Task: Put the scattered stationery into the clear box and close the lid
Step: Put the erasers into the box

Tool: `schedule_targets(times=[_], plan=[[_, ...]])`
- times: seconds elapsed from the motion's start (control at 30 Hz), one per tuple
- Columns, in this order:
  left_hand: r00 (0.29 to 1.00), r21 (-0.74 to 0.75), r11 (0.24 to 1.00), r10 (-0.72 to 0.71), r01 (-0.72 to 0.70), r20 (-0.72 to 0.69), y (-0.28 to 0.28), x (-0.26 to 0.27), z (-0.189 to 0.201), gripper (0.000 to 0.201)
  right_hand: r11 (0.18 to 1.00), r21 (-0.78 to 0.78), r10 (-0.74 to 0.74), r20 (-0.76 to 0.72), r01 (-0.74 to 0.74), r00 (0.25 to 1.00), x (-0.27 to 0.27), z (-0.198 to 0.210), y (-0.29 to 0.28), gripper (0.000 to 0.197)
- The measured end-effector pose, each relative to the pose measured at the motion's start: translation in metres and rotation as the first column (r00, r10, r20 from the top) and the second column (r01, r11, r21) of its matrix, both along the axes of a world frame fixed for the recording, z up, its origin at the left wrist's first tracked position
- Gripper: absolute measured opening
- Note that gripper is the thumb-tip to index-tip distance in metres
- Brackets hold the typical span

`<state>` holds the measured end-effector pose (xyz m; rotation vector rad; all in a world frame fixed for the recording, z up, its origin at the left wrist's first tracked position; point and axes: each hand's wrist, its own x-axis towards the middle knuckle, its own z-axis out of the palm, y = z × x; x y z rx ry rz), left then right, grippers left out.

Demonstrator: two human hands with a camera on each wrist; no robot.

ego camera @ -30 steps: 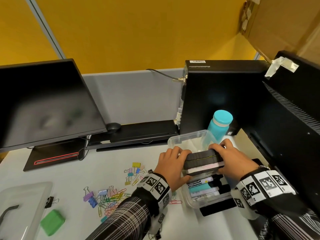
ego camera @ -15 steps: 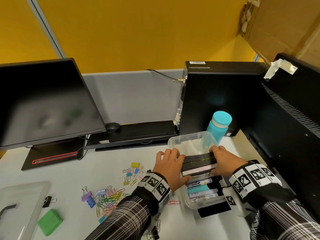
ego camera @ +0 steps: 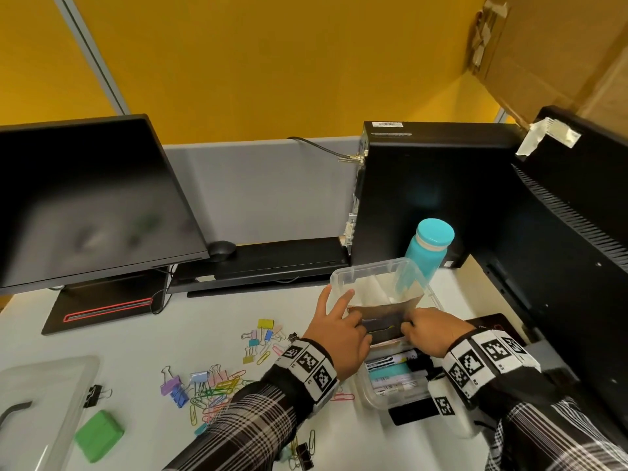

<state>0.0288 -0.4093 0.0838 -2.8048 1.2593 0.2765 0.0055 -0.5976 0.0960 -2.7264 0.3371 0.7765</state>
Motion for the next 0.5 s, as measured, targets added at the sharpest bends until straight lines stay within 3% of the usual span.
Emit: schedule_targets(times=[0.3,0.5], plan=[[0.995,0.145,0.989,-0.002,0.016,-0.099,-0.021,0.007,-0.005,0.055,0.996,0.073,-0.04,-0.093,0.047,0.995,0.014,-0.004,0.012,0.036],[0.993,0.207,0.978,0.019,0.005,-0.113,-0.029,0.012,0.0,0.056,0.998,0.02,-0.049,-0.141,0.053,0.989,0.022,-0.012,0.015,0.039]])
